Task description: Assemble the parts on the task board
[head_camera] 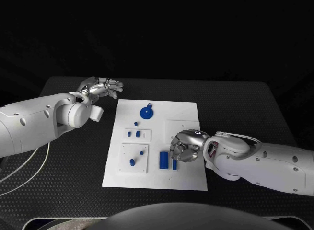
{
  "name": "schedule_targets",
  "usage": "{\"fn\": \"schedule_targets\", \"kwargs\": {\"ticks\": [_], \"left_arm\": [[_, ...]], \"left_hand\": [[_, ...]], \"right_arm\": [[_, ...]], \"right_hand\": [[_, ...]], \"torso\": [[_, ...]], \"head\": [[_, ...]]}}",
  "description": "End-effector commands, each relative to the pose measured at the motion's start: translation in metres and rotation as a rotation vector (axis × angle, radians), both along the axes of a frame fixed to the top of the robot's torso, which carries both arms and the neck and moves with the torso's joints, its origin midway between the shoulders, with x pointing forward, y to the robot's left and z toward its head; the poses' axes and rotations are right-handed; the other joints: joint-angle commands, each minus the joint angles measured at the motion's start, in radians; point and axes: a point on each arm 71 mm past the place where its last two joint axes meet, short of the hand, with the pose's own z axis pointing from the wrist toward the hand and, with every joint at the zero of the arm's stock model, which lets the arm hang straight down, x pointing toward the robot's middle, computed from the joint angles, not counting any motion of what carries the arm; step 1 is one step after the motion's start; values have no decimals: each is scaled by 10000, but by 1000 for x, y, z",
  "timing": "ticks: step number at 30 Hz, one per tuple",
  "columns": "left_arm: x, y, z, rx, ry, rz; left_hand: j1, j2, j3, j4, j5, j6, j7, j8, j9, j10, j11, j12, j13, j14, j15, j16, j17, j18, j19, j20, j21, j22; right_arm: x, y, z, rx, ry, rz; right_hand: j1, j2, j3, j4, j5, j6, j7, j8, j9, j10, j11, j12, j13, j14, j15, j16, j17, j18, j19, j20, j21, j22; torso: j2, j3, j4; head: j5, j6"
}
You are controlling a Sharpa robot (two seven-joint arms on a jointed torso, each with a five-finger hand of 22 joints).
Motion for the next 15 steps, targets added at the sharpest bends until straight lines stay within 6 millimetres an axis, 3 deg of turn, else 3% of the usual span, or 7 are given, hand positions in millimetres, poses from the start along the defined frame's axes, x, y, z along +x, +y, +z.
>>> {"fn": "schedule_targets", "kwargs": {"ticks": [1,15], "left_arm": [[0,-2,1,-39,-35,-176],[0,-4,1,-37,-46,-211]], "left_hand": [[-77,42,-10,78,-45,-56,-3,39,-17,-61,43,49,-11,-17,-9,-57,17,75,-49,-107,-34,213],[-87,51,-8,92,-45,-66,3,35,-19,-65,45,49,-12,-17,-8,-59,18,76,-48,-107,-34,212]], "right_arm": [[-1,-2,-5,-414,25,200],[-2,-2,-3,185,-220,279]], "right_hand": [[22,62,65,14,-28,150,88,45,16,66,-20,58,11,71,0,55,15,84,46,-9,22,0],[57,23,107,41,-54,145,87,57,24,52,-23,32,-8,72,-13,66,22,84,70,-23,31,-3]], "torso": [[-4,-1,4],[14,26,17]], "head": [[6,-7],[-5,-3]]}}
